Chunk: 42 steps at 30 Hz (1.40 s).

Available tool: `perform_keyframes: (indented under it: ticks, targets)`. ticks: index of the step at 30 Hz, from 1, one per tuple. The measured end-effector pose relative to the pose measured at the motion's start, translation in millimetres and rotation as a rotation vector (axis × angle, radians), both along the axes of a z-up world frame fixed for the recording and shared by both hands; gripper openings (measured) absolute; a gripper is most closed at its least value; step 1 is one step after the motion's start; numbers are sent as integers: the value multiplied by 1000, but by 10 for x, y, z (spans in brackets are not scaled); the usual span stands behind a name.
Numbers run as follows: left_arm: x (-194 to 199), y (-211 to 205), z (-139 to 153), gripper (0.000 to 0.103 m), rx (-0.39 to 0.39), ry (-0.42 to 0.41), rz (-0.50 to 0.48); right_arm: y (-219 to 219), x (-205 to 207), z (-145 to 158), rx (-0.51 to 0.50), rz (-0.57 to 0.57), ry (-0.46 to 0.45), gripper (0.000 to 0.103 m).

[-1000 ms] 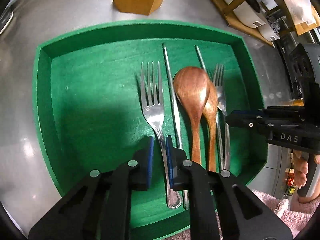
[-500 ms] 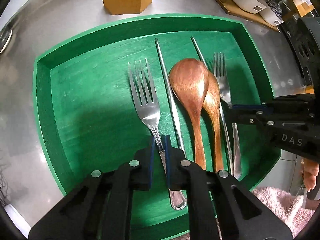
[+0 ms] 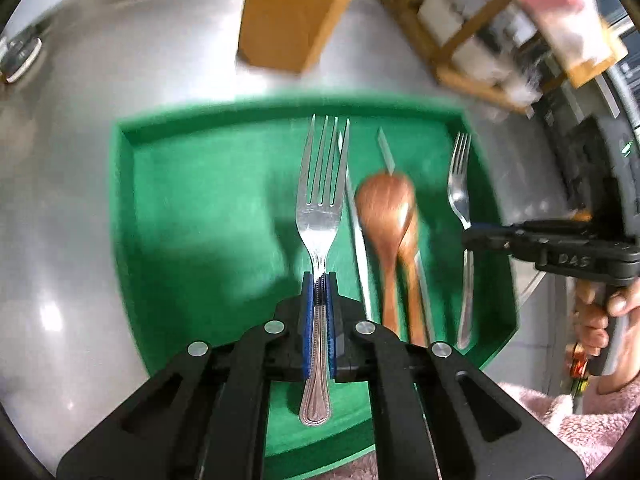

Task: Organize utensils
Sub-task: 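Grasp a silver fork with the left tool while the right tool grasps another fork, then carry both forks to the holder and lower them in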

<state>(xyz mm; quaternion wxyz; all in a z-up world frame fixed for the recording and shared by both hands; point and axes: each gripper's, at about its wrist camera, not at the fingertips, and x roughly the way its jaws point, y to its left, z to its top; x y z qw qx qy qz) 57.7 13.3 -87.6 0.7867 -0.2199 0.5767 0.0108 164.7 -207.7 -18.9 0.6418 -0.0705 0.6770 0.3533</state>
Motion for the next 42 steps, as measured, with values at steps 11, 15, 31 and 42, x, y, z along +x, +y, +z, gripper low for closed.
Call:
perform_keyframes:
  ticks: [11,15,31,42]
  targets:
    - [-120,256,824,4,194,-554,159,274,65,739,270,8,-500,6]
    - [-69,309,970,4,259,-705,247,398,131,920,395,-26,-642,6]
    - [469,591,1197,4,310,-890,375,1055,674,1137,538,-93,-766,6]
    - [961,725,893,4,248,-857,391,1397,933,992,487,-74,-792,6]
